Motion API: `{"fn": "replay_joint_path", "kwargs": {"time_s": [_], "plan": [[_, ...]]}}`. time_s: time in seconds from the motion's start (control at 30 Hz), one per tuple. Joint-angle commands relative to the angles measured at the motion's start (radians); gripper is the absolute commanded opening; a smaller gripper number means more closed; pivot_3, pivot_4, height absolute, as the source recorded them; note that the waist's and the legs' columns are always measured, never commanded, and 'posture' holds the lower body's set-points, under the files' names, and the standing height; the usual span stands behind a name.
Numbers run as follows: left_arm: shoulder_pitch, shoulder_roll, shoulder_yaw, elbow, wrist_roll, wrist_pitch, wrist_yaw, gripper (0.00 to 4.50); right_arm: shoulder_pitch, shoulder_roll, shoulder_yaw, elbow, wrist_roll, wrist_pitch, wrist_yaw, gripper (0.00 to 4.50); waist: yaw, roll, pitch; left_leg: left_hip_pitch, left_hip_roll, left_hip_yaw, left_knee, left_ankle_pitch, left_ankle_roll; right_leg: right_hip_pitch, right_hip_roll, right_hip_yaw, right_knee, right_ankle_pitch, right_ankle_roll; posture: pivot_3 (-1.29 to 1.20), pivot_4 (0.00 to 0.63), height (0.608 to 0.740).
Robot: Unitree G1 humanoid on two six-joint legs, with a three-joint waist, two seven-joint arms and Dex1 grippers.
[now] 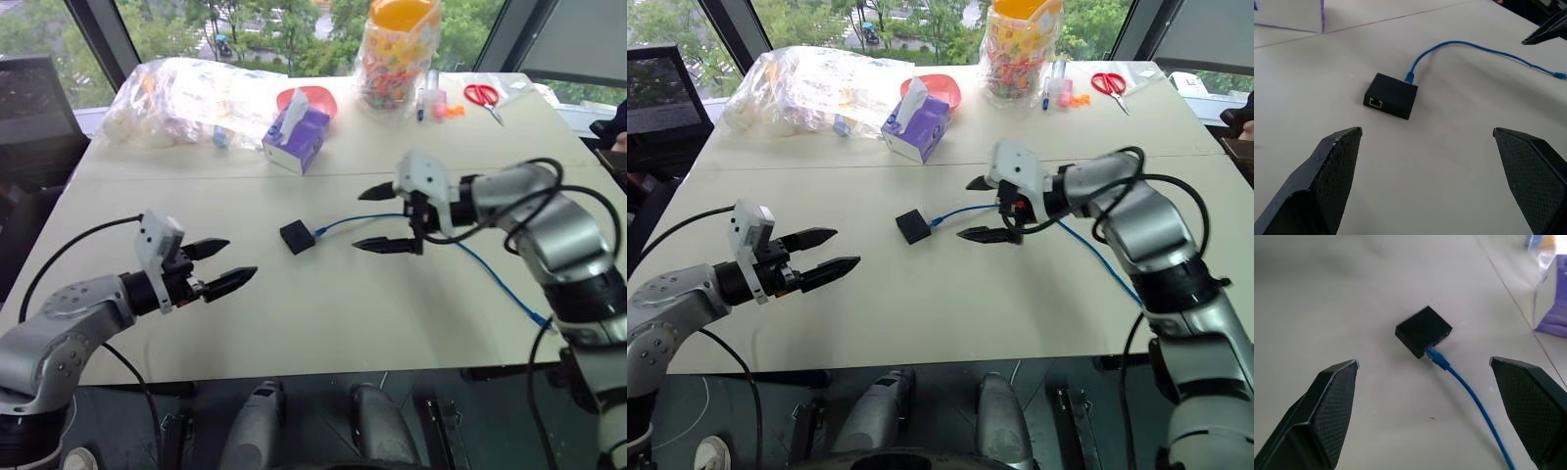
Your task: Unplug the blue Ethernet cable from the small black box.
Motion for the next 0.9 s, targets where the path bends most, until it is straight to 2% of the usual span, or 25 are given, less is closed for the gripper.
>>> {"fn": "replay_joint_path", "kwargs": {"time_s": [0.03,0.2,0.33,0.43,0.57,0.77,0.8,0.83,0.9], "plan": [[-0.028,0.004,0.008,-0.008,0.014,-0.024,-0.003,4.47,-0.114,0.065,0.092,0.181,-0.114,-0.131,0.085,4.50,0.000,0.000,0.000,-0.001,0.000,0.000,-0.001,0.000,0.000,-0.001,0.000,0.000,0.000,0.000,0.000,0.00,0.150,0.728],[-0.046,-0.023,0.008,-0.015,0.034,-0.037,0.031,4.47,-0.289,0.239,0.208,0.561,-0.268,-0.318,0.148,4.50,-0.006,0.000,0.000,-0.004,0.000,0.000,0.000,0.002,-0.002,-0.007,0.002,0.001,0.006,0.002,0.004,0.00,0.150,0.728],[-0.009,-0.043,0.013,-0.055,0.042,-0.042,0.053,4.47,-0.406,0.390,0.241,0.884,-0.377,-0.479,0.100,4.50,-0.024,0.000,0.000,-0.003,0.001,-0.001,0.000,0.002,-0.003,-0.007,0.003,0.001,0.009,0.003,0.005,0.00,0.150,0.728],[0.011,-0.056,0.022,-0.077,0.046,-0.045,0.075,4.47,-0.460,0.458,0.237,1.043,-0.432,-0.559,0.063,4.50,-0.025,0.000,0.001,-0.003,0.001,-0.001,0.000,0.004,-0.006,-0.009,0.003,0.001,0.013,0.003,0.005,0.00,0.150,0.728],[0.044,-0.065,0.043,-0.108,0.044,-0.050,0.104,4.47,-0.514,0.538,0.237,1.192,-0.510,-0.629,-0.008,4.50,-0.029,0.000,0.001,-0.001,0.001,-0.002,-0.001,0.005,-0.007,-0.010,0.004,0.001,0.017,0.003,0.005,0.00,0.150,0.728],[0.073,-0.074,0.044,-0.136,0.056,-0.064,0.135,4.47,-0.539,0.595,0.224,1.273,-0.577,-0.666,-0.053,4.50,-0.039,0.001,0.001,0.004,0.005,-0.002,-0.001,0.006,-0.008,-0.007,0.009,0.003,0.019,0.002,-0.001,0.00,0.150,0.728],[0.076,-0.074,0.044,-0.139,0.058,-0.067,0.139,4.50,-0.541,0.601,0.220,1.278,-0.583,-0.670,-0.053,3.97,-0.042,0.001,0.001,0.005,0.006,-0.002,-0.001,0.006,-0.008,-0.006,0.010,0.003,0.019,0.003,-0.002,0.00,0.150,0.728],[0.078,-0.076,0.045,-0.140,0.060,-0.068,0.142,4.50,-0.543,0.608,0.216,1.283,-0.590,-0.672,-0.055,3.71,-0.045,0.001,0.001,0.006,0.007,-0.002,-0.001,0.006,-0.008,-0.006,0.012,0.004,0.019,0.003,-0.003,0.00,0.150,0.728],[0.080,-0.078,0.046,-0.141,0.064,-0.072,0.145,4.50,-0.545,0.625,0.215,1.289,-0.603,-0.674,-0.051,2.69,-0.051,0.001,0.001,0.008,0.008,-0.002,-0.002,0.006,-0.008,-0.005,0.013,0.004,0.019,0.004,-0.004,0.00,0.150,0.728]]}}
